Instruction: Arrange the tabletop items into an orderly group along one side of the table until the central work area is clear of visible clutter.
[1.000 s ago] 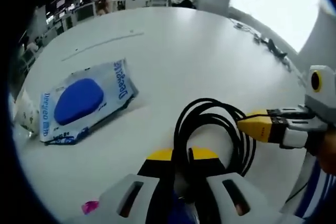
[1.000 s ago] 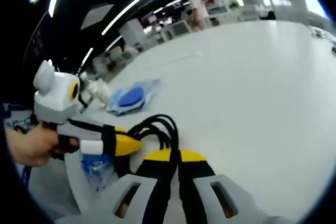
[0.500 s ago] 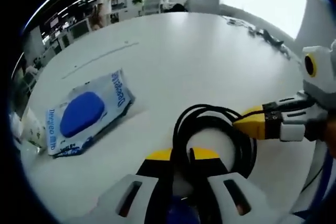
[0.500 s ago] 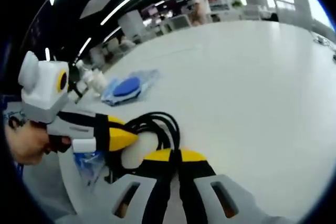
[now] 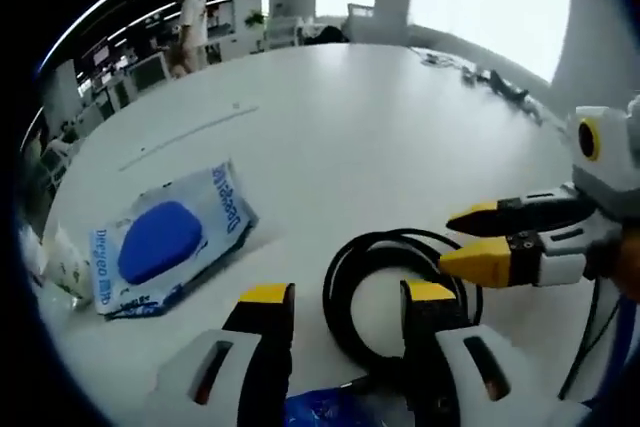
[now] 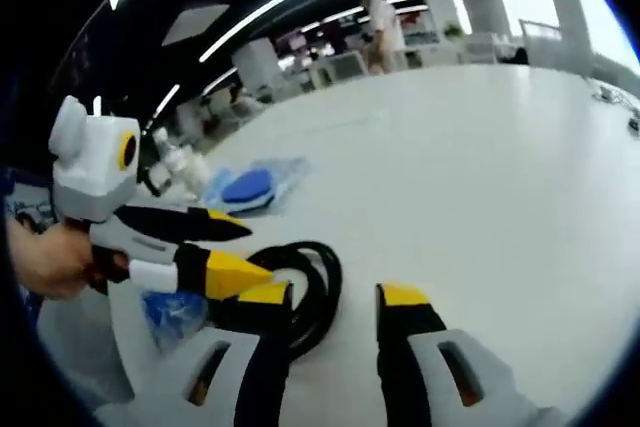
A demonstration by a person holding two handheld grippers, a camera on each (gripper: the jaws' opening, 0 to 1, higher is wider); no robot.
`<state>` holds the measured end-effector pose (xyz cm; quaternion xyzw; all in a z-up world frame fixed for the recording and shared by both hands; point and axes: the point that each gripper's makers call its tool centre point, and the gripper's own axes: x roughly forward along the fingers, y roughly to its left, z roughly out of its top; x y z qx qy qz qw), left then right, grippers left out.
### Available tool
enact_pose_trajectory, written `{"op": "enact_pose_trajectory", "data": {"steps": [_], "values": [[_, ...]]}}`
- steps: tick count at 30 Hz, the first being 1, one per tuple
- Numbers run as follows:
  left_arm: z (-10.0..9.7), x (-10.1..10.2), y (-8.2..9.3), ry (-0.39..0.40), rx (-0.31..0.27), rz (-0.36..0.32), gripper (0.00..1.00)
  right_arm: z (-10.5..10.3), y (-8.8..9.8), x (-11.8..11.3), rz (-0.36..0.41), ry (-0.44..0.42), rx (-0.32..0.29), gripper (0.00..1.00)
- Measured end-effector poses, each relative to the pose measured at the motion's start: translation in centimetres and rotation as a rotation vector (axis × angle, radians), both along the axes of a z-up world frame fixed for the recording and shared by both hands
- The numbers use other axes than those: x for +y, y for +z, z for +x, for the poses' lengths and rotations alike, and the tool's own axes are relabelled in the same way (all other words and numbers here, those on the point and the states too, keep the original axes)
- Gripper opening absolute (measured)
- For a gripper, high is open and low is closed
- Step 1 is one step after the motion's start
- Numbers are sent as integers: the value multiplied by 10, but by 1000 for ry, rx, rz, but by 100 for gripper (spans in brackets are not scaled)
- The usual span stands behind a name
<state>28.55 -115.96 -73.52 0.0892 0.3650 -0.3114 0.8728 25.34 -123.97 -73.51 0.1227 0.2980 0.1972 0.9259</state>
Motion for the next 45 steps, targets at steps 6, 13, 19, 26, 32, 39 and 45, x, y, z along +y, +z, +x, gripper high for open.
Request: {"op": "enact_pose_trajectory", "data": {"steps": [6,13,19,26,32,39,45], "values": [[-1,16,25,8,-64,-28,74,-6,28,8,19,13,-92,38],[-2,43,50,57,-104,-65,88,-5,49,10,11,32,-142,54],[-3,62,66,101,-119,-73,99,1,73,11,-20,32,-201,76],[-8,82,74,136,-119,-79,99,-1,90,14,8,14,-201,79],[-12,103,77,164,-115,-74,99,-7,94,21,-1,26,-203,76],[-21,134,79,199,-113,-59,96,-13,99,37,9,42,-205,75],[-29,156,78,230,-106,-56,95,-18,97,52,21,58,-188,74]]}}
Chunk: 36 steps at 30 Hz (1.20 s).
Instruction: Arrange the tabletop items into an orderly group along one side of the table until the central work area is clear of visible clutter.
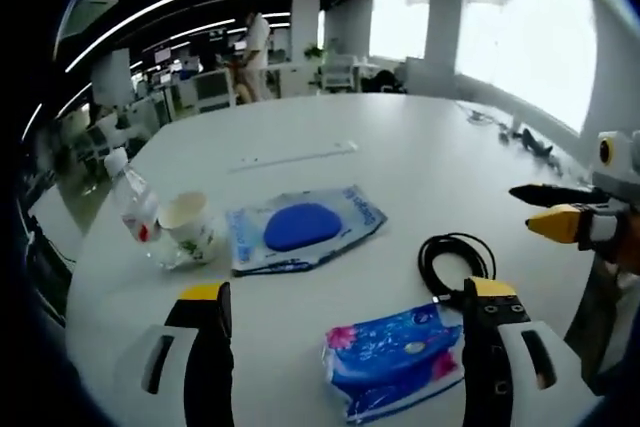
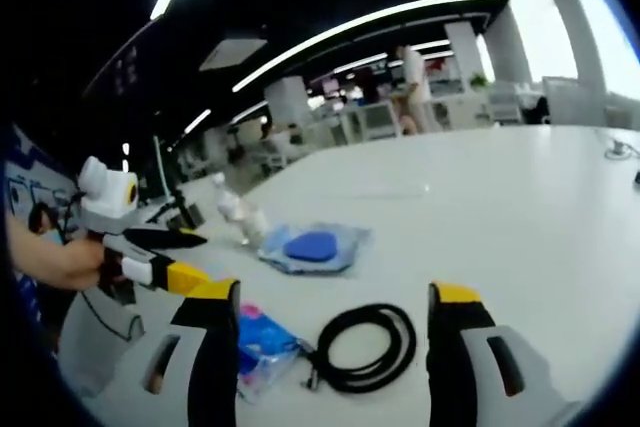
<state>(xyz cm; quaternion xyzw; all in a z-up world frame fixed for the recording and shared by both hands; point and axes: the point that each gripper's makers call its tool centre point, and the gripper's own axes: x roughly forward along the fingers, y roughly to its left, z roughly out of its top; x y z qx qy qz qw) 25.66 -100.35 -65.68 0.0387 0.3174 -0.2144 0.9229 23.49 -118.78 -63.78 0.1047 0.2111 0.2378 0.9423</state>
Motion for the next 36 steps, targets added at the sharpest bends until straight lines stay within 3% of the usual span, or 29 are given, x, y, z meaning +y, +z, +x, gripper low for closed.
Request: {"op": "enact_pose_trajectory", "data": {"steps": [6,11,17,28,31,34,36], "values": [[-8,17,-2,18,13,3,95,-4,3,9,14,3,6,73],[-12,19,-5,29,31,-12,94,-7,-2,23,26,20,25,71],[-25,22,-28,47,93,-34,94,-21,-16,46,32,80,75,68],[-41,22,-49,26,132,-15,93,-46,-35,73,36,147,149,63],[-49,23,-58,19,159,-3,91,-57,-48,79,-4,178,194,59],[-54,26,-64,14,170,14,87,-71,-67,82,-44,201,292,50],[-56,27,-67,25,175,7,87,-74,-71,87,-47,215,298,49]]}}
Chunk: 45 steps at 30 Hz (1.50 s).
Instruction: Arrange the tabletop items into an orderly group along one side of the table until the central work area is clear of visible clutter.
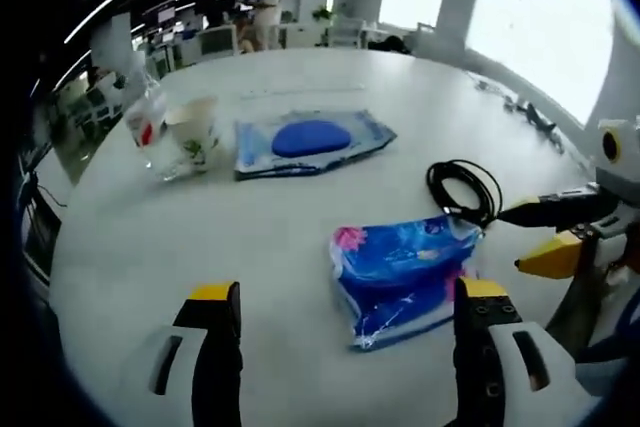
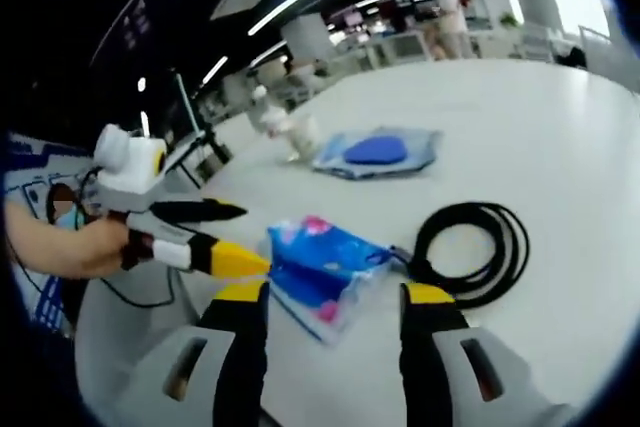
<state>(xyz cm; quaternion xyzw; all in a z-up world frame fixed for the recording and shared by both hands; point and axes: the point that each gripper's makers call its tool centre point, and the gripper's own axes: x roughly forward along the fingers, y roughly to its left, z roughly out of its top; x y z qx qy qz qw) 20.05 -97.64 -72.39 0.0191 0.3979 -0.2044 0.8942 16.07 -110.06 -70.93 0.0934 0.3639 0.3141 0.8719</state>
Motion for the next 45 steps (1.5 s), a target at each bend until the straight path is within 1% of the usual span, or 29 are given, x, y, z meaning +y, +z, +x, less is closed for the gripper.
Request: {"op": "enact_pose_trajectory", "data": {"steps": [2,5,7,10,13,14,15,17,19,22,25,26,27,29,30,31,32,33,34,37,39,42,45], "values": [[-3,-1,-3,6,11,-10,87,-4,-3,4,1,16,19,48],[-6,-2,-8,1,22,-6,86,-5,-4,7,9,9,35,45],[-8,-2,-11,-2,35,-10,85,-5,-9,10,12,-1,71,43],[-9,-2,-16,-4,46,-10,83,-3,-17,12,-3,-16,91,41],[-9,-3,-20,-13,54,-7,79,-3,-24,10,-30,-29,108,35],[-10,-3,-22,-15,60,-8,76,-3,-26,9,-36,-38,119,31],[-10,-5,-22,-21,67,-28,72,-5,-28,10,-41,-34,131,26],[-11,-7,-24,-23,87,-56,62,-7,-30,9,-52,-27,139,11],[-11,-6,-24,-33,77,-39,56,-6,-34,5,-72,-51,142,11],[-10,-7,-25,-39,75,-42,49,-3,-35,5,-57,-90,154,12],[-12,-9,-26,-55,88,-55,36,-2,-40,7,-63,-110,163,13],[-13,-9,-27,-69,91,-50,29,-2,-41,8,-65,-119,167,12],[-13,-9,-27,-76,90,-47,25,-2,-42,9,-68,-124,169,11],[-13,-8,-27,-79,87,-46,21,-1,-45,9,-73,-136,175,9],[-12,-7,-29,-77,92,-55,18,-1,-46,9,-82,-140,175,6],[-13,-8,-29,-75,103,-76,14,-1,-46,9,-83,-136,173,5],[-12,-6,-29,-67,106,-83,8,0,-46,9,-81,-139,172,4],[-12,-3,-29,-67,107,-82,4,1,-45,10,-73,-143,179,2],[-12,-1,-30,-67,107,-81,4,1,-44,10,-67,-143,180,0],[-10,4,-28,-43,115,-112,3,3,-40,12,-49,-151,177,0],[-8,7,-25,-41,111,-123,3,4,-36,15,-37,-153,171,0],[-4,10,-13,-46,74,-126,2,5,-23,20,-15,-154,142,0],[0,9,-2,-53,64,-152,2,6,-12,19,-20,-153,116,0]]}}
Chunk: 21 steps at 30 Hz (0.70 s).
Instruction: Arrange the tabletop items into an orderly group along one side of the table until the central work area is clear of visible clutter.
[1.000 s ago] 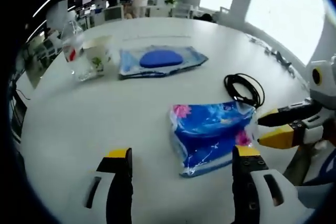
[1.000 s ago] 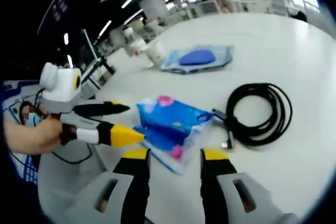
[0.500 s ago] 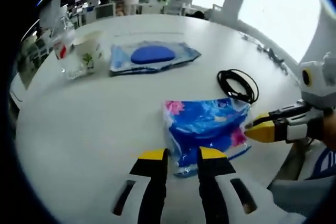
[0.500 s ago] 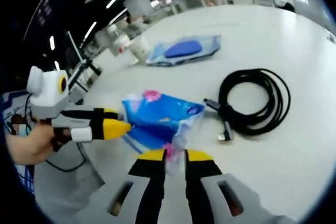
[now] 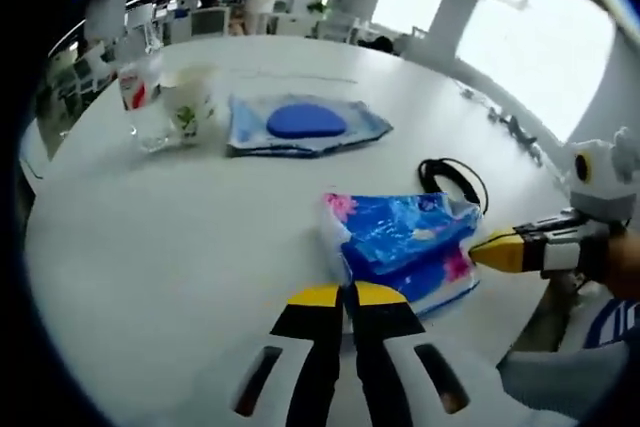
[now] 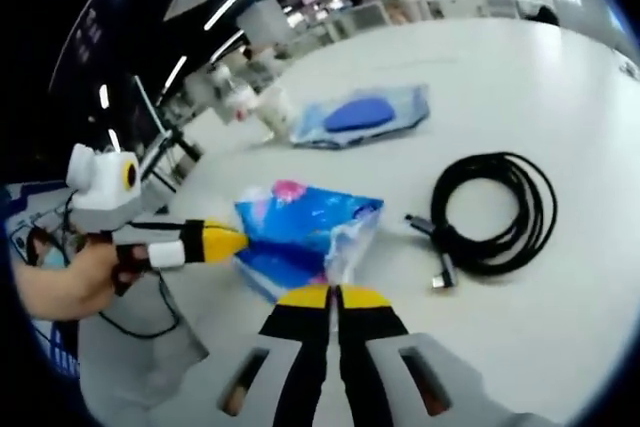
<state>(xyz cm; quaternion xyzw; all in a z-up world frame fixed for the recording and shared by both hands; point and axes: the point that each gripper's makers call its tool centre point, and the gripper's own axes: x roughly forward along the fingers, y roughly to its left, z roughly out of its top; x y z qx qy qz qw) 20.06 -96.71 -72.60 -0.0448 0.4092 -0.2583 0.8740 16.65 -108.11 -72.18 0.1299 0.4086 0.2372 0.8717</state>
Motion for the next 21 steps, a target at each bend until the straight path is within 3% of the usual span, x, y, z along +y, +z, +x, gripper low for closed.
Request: {"op": "enact_pose_trajectory", "data": {"steps": [3,10,18,21], "values": [[4,-7,11,-4,-18,-44,2,4,13,-8,16,-44,-31,0],[19,-36,42,-51,-109,-48,1,16,36,-35,31,-82,-89,0],[37,-79,60,-82,-154,-46,1,36,53,-76,29,-115,-130,0],[48,-100,57,-103,-170,-29,1,47,53,-96,23,-131,-143,0]]}}
